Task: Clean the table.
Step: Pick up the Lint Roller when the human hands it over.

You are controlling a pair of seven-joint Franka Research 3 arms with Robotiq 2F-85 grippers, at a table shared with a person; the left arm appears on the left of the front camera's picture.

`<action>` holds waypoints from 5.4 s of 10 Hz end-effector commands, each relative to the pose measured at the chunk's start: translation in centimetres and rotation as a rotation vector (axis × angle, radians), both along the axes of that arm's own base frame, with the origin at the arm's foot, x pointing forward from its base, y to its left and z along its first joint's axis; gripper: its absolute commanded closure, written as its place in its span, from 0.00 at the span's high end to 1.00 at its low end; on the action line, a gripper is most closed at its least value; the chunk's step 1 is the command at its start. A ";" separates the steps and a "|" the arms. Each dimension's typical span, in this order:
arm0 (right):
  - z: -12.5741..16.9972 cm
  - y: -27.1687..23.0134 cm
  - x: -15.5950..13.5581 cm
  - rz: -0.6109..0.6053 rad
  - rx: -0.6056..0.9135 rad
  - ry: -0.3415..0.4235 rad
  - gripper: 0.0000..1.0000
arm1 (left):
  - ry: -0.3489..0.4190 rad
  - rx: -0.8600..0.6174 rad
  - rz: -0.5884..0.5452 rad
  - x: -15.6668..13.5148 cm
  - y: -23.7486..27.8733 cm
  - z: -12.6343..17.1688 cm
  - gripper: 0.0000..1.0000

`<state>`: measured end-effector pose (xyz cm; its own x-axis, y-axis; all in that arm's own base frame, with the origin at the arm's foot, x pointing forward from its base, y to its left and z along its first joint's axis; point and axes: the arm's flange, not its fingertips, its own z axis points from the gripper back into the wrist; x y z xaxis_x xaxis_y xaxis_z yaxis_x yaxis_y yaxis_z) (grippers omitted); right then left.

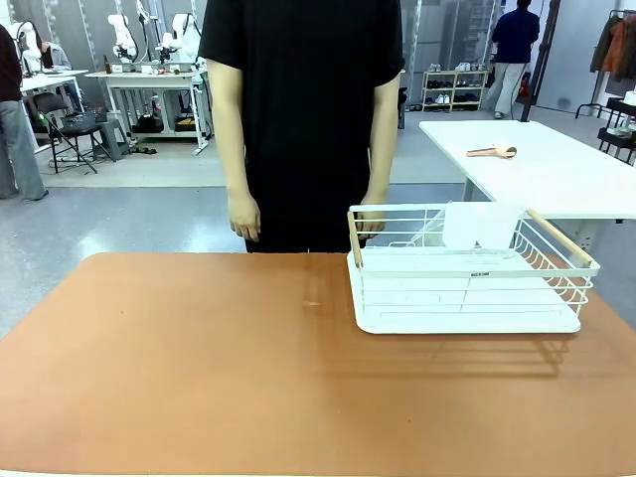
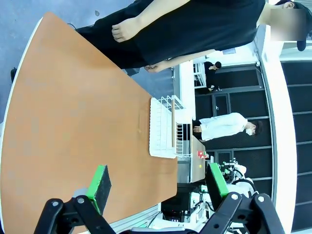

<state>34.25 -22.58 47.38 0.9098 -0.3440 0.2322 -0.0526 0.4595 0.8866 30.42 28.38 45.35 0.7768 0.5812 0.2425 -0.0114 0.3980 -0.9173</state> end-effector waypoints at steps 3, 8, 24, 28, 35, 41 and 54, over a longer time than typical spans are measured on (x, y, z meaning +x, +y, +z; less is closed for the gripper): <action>0.2 0.3 -0.3 -0.003 0.019 -0.010 1.00 | -0.030 -0.004 -0.010 -0.1 -0.2 0.1 1.00; 0.2 0.3 -0.3 -0.003 0.019 -0.010 1.00 | -0.030 -0.004 -0.010 -0.1 -0.2 0.1 1.00; 0.2 0.3 -0.3 -0.003 0.019 -0.010 1.00 | -0.030 -0.004 -0.010 -0.1 -0.2 0.1 1.00; 0.2 0.3 -0.3 -0.003 0.019 -0.010 1.00 | -0.030 -0.004 -0.010 -0.1 -0.2 0.1 1.00; 0.2 0.3 -0.3 -0.003 0.019 -0.010 1.00 | -0.030 -0.004 -0.010 -0.1 -0.2 0.1 1.00; 0.2 0.3 -0.3 -0.003 0.019 -0.010 1.00 | -0.030 -0.004 -0.010 -0.1 -0.2 0.1 1.00; 0.2 0.3 -0.3 -0.003 0.019 -0.010 1.00 | -0.030 -0.004 -0.010 -0.1 -0.2 0.1 1.00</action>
<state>34.10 -22.58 47.40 0.9113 -0.3422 0.2289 -0.0519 0.4561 0.8884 30.56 28.15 45.44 0.7808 0.5756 0.2430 -0.0113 0.4020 -0.9156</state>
